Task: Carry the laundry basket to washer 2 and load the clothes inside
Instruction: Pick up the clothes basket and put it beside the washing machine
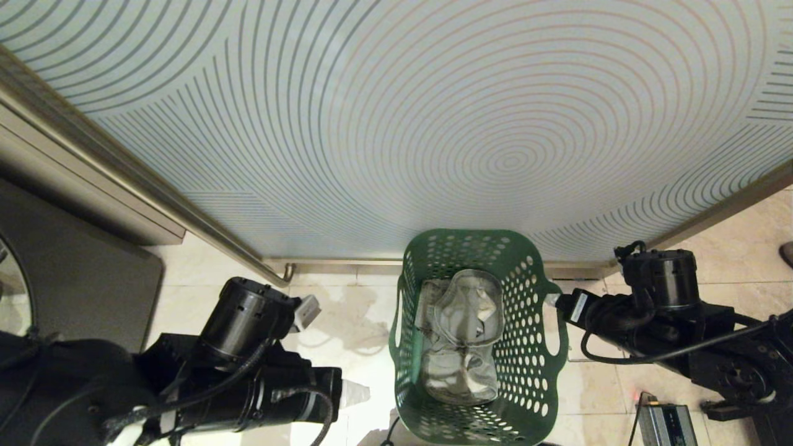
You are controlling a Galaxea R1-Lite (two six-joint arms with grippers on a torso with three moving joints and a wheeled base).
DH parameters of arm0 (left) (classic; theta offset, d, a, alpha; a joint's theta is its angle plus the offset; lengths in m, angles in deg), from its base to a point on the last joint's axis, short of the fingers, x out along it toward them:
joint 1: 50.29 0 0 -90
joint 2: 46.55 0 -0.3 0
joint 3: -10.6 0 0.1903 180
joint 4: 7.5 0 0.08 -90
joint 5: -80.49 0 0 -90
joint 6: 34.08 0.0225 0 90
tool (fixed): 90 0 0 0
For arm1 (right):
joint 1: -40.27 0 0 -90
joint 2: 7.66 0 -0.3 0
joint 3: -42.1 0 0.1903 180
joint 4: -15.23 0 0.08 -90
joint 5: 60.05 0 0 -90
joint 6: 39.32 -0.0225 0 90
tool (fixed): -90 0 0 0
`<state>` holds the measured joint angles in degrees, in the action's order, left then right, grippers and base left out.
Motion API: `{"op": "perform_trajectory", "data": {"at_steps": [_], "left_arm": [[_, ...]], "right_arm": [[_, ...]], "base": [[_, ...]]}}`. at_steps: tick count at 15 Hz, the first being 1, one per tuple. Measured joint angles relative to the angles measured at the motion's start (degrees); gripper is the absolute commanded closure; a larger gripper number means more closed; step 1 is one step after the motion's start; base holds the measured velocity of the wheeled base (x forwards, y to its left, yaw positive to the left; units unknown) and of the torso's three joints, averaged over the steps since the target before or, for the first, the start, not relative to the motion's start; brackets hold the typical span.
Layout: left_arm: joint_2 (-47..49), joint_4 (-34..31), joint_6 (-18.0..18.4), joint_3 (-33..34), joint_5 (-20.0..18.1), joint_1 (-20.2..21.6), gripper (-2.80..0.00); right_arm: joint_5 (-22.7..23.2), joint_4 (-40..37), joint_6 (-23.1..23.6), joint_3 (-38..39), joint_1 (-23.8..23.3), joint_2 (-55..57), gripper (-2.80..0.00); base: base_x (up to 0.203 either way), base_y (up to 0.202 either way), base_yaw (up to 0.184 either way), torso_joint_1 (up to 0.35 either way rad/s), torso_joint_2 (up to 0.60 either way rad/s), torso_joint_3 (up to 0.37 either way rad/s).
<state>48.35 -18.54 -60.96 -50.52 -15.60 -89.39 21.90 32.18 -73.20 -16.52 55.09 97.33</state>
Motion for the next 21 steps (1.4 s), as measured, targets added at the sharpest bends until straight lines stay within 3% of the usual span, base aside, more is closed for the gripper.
{"op": "perform_trajectory", "data": {"at_steps": [6,12,15,18,21], "left_arm": [[1.47,2.56,0.00,-0.91,5.52,-3.66,-2.80],[3.14,5.55,-3.33,-1.72,16.19,-7.58,-2.80],[8.16,8.45,-5.92,-4.45,20.88,-9.29,-2.80],[14.92,15.66,-4.80,-7.61,24.82,-11.27,-2.80],[19.62,17.36,-4.47,-11.01,28.55,-12.30,-2.80]], "right_arm": [[2.80,2.56,-0.76,-1.85,-0.02,6.94,-2.80],[3.41,1.55,0.13,-2.37,0.00,10.82,-2.80],[3.43,-0.41,0.59,-3.26,0.05,11.65,-2.80],[3.32,-0.86,2.05,-3.70,0.11,11.81,-2.80],[3.08,-3.02,3.69,-3.77,0.17,11.44,-2.80]], "base": [[0.000,0.000,0.000,0.000,0.00,0.000],[0.000,0.000,0.000,0.000,0.00,0.000],[0.000,0.000,0.000,0.000,0.00,0.000],[0.000,0.000,0.000,0.000,0.00,0.000],[0.000,0.000,0.000,0.000,0.00,0.000]]}}
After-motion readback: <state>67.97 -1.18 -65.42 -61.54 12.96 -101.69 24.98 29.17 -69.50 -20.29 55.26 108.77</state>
